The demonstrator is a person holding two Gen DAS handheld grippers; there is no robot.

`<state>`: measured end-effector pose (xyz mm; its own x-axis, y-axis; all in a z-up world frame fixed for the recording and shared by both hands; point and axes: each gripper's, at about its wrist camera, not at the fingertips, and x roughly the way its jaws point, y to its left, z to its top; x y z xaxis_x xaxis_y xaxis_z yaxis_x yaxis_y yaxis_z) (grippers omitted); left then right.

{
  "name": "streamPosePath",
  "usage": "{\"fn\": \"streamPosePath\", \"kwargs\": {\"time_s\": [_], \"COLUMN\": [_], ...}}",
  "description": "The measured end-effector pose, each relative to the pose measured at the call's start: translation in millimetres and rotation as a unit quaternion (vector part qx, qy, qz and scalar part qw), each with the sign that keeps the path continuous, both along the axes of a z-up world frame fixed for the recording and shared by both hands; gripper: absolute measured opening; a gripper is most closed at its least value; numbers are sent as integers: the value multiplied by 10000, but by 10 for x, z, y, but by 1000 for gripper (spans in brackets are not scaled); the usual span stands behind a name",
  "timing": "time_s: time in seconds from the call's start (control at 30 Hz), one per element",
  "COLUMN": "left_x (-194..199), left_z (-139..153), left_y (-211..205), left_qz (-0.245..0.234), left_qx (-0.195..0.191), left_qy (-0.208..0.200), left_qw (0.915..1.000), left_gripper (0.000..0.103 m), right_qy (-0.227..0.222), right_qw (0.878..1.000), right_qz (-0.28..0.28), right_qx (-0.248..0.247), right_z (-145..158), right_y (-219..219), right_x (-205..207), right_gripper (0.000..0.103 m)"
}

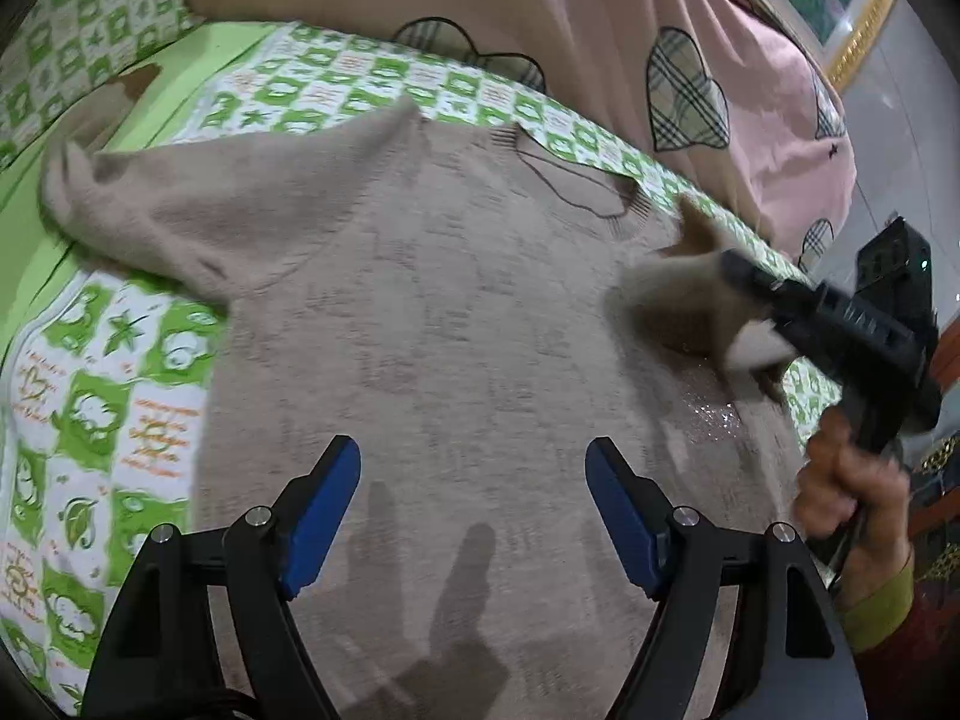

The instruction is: Fold small clothes

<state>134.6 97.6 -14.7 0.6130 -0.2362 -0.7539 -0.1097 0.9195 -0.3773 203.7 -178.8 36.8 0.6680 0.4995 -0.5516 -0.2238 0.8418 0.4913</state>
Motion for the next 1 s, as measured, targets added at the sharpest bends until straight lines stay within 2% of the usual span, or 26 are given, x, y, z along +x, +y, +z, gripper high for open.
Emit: {"fn": "streamPosePath", "kwargs": {"time_s": [0.1, 0.23, 0.3, 0.43, 0.5, 0.67, 0.8, 0.87, 0.93, 0.97, 1.0], "left_x": [-18, 47, 131, 415, 589, 1041, 1369, 1498, 1589, 1603, 1562], "left_z": [-10, -46, -82, -94, -40, 194, 259, 198, 64, 2, -9], "left_y": [130, 233, 252, 187, 84, -378, -857, -1047, -1150, -1157, -1118], "left_qz": [63, 28, -18, -182, -318, -836, -1300, -1363, -1505, -1484, -1410], "left_qx": [-211, -541, -754, -1195, -1276, -1003, -405, 160, 516, 619, 653], "left_qy": [16, 40, 101, 147, 106, 11, 214, 329, 477, 518, 394], "left_qw": [9998, 9985, 9971, 9926, 9913, 9914, 9905, 9900, 9861, 9856, 9871], "left_gripper": [78, 78, 78, 78, 78, 80, 80, 66, 12, 10, 7], "right_qy": [95, 325, 506, 452, 422, 488, 586, 625, 623, 603, 579], "right_qw": [9984, 9950, 9934, 9923, 9925, 9957, 9977, 9973, 9967, 9965, 9964], "right_qz": [549, 875, 978, 1093, 1075, 660, -18, -283, -499, -559, -601], "right_qx": [-87, -358, -312, -365, -394, -433, -331, -245, -176, -163, -156], "right_z": [-150, -323, -384, -359, -336, -365, -426, -433, -421, -408, -393], "right_y": [454, 685, 668, 577, 474, 147, -306, -470, -609, -653, -685], "right_x": [47, 47, 50, -103, -201, -410, -611, -671, -720, -734, -744], "right_gripper": [10, 16, 37, 53, 60, 63, 64, 64, 64, 64, 64]}}
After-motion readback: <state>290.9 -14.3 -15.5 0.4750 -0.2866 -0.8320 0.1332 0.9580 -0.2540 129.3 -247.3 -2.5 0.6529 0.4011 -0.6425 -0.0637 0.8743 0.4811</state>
